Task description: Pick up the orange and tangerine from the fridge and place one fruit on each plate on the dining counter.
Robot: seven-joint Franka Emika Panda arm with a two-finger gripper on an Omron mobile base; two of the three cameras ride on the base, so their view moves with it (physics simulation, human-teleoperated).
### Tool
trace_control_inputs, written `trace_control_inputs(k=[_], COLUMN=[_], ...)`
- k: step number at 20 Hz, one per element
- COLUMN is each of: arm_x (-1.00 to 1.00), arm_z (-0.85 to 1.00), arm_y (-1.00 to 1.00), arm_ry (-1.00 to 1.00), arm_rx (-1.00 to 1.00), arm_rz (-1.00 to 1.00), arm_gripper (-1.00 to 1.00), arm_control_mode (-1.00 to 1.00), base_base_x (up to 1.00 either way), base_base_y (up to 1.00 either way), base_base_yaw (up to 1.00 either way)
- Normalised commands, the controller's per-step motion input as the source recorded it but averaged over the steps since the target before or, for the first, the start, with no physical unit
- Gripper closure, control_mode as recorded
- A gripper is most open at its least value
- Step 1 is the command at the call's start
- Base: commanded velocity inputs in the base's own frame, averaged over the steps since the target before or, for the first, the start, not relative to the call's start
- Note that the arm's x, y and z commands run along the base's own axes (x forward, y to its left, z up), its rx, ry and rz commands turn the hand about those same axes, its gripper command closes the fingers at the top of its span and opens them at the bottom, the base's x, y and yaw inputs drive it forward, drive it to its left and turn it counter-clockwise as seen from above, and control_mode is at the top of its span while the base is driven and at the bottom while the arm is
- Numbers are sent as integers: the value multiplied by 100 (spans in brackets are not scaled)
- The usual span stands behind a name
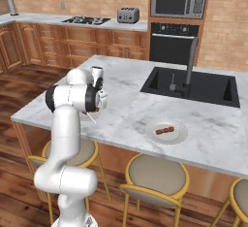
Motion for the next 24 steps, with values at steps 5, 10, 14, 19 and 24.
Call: trace_control_inputs(k=[5,10,14,19,24], arm_x=[-20,-36,-38,-13,0], arm_z=[-18,-26,-2,2,25], arm_y=[19,27,5,0,0], arm_ry=[0,1,0,0,-1], arm_rx=[1,3,3,0,0], arm_rz=[-9,-6,-8,-4,-4], arm_gripper=[100,-100,-100,-100,-100], arm_control_mode=[-100,-100,-100,-100,-100], base_base_x=[0,0,0,0,0], base_base_y=[0,0,0,0,0], base_base_yaw=[0,0,0,0,0])
